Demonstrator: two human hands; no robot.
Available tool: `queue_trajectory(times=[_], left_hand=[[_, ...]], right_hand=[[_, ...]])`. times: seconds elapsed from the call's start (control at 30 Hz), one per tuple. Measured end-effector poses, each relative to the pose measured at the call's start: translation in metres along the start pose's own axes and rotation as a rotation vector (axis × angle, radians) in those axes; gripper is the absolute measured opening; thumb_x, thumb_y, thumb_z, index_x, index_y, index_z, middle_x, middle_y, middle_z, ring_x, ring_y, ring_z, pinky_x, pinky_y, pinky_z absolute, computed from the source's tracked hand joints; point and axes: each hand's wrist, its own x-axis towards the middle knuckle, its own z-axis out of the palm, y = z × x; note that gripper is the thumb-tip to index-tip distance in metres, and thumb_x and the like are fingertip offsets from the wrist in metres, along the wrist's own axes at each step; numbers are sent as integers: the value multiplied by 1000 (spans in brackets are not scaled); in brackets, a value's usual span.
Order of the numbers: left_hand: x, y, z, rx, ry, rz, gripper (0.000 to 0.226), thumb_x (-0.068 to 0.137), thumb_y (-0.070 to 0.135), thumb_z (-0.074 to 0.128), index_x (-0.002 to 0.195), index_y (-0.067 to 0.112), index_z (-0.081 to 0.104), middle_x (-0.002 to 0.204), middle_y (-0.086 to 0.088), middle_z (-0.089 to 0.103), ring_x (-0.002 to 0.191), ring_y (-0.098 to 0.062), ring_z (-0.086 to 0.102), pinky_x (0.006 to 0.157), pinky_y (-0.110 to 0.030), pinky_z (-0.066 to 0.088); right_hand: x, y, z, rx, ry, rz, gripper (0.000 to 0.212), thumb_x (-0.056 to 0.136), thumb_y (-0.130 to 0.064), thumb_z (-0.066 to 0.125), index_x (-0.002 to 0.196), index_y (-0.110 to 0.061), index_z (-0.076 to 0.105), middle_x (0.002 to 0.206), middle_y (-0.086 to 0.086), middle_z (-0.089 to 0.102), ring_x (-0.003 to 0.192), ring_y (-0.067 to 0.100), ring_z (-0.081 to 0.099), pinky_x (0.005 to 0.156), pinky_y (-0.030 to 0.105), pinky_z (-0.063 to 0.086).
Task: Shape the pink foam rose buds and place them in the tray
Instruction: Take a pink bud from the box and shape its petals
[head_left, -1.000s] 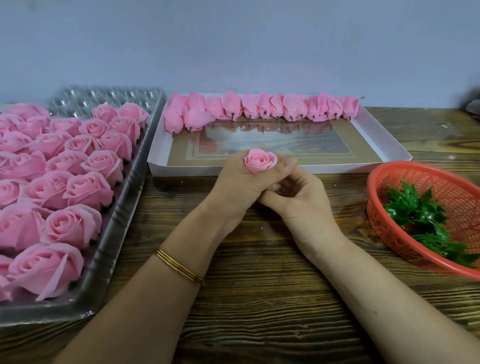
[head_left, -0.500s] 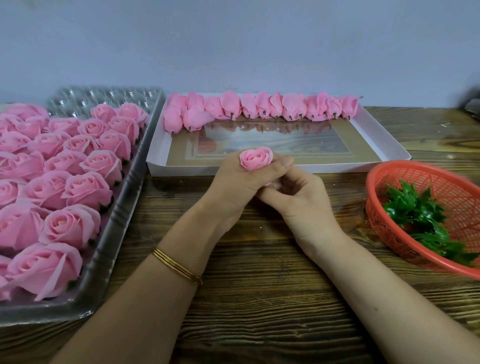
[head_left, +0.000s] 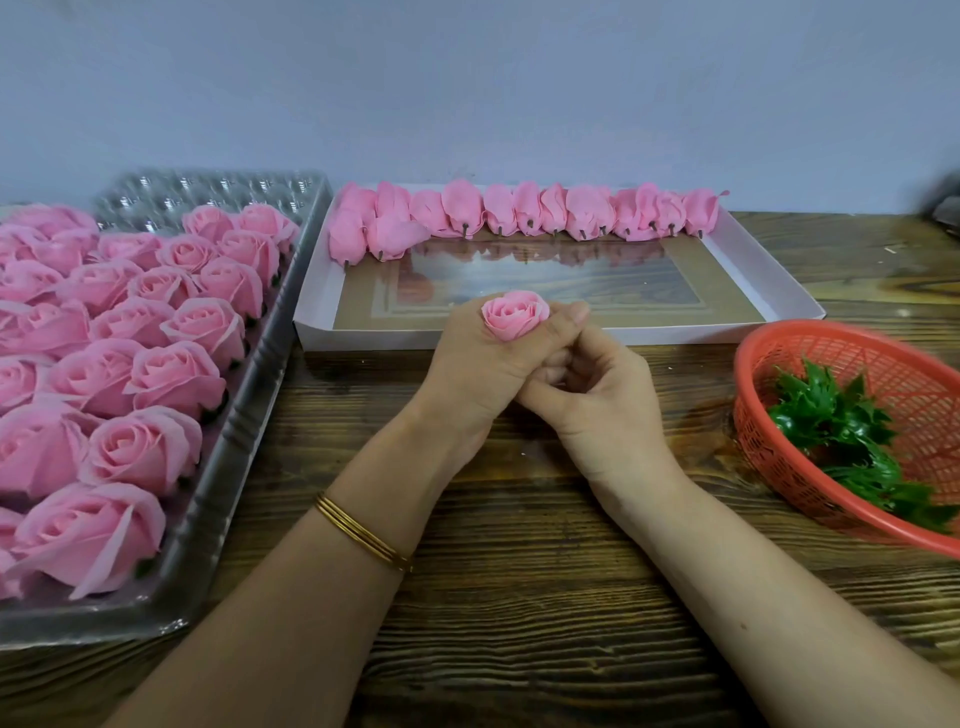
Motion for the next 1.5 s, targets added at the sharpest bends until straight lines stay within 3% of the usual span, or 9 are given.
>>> queue_trajectory(times=[0.1, 0.3, 0.53, 0.7, 0.83, 1.0, 1.17, 1.33, 1.5], left_hand=[[1, 0, -4, -29, -63, -5, 19, 69, 14, 80, 83, 8, 70, 73, -3, 68, 69, -15, 65, 69, -26, 56], [3, 4, -13, -71, -158, -67, 22, 73, 7, 75, 93, 0, 68, 89, -6, 71, 83, -17, 67, 82, -31, 57], [0, 7, -12, -27, -129, -116, 11, 73, 11, 73, 82, 4, 72, 94, -12, 71, 85, -27, 62, 87, -51, 43], [-1, 10, -13, -4, -151, -152, 18, 79, 24, 71, 89, 10, 77, 87, -24, 59, 79, -33, 49, 57, -30, 40], [1, 7, -11, -62, -100, -157, 14, 77, 21, 73, 86, 12, 78, 95, -25, 62, 84, -32, 60, 82, -45, 48], [3, 3, -10, -73, -85, -142, 15, 73, 20, 77, 84, 10, 78, 100, -25, 62, 80, -23, 65, 81, -34, 58], [5, 3, -17, -39, -141, -155, 30, 74, 19, 77, 96, 0, 73, 88, -17, 68, 81, -25, 65, 81, -37, 53], [2, 9, -22, 4, -268, -148, 23, 81, 18, 70, 99, 6, 75, 77, -14, 64, 63, -21, 52, 51, -21, 43], [1, 10, -20, -19, -264, -163, 31, 83, 19, 66, 105, -2, 70, 70, -9, 62, 55, -18, 43, 44, -18, 42]], right_hand=[[0, -1, -2, -13, 5, -8, 35, 76, 14, 70, 98, -12, 67, 74, 10, 58, 71, 16, 52, 70, 21, 48], [0, -1, -3, 76, -21, 29, 31, 77, 13, 70, 104, -2, 69, 90, 12, 73, 86, 15, 68, 85, 26, 56], [1, -1, -3, 175, -85, 85, 21, 80, 12, 66, 92, -5, 70, 63, -5, 66, 59, 1, 58, 62, 14, 47], [1, -1, -4, 216, -119, 140, 8, 79, 9, 66, 82, 2, 67, 61, 6, 58, 62, 12, 53, 63, 19, 46], [2, 2, -4, 169, -70, 114, 19, 76, 11, 71, 92, 2, 66, 67, 1, 64, 63, 7, 58, 67, 17, 50], [2, 1, -4, 84, -50, 82, 20, 74, 14, 72, 85, -3, 66, 67, 0, 65, 63, 6, 58, 69, 17, 51], [1, 0, -5, 91, -35, 92, 21, 77, 11, 69, 93, 21, 60, 74, 18, 57, 69, 22, 51, 68, 23, 45], [1, -6, -6, 99, -106, 156, 3, 82, 9, 63, 81, 11, 65, 63, 15, 59, 62, 19, 53, 64, 23, 45], [4, -5, -7, 180, -158, 221, 15, 84, 6, 62, 75, -3, 68, 58, 5, 61, 57, 10, 56, 64, 23, 45]])
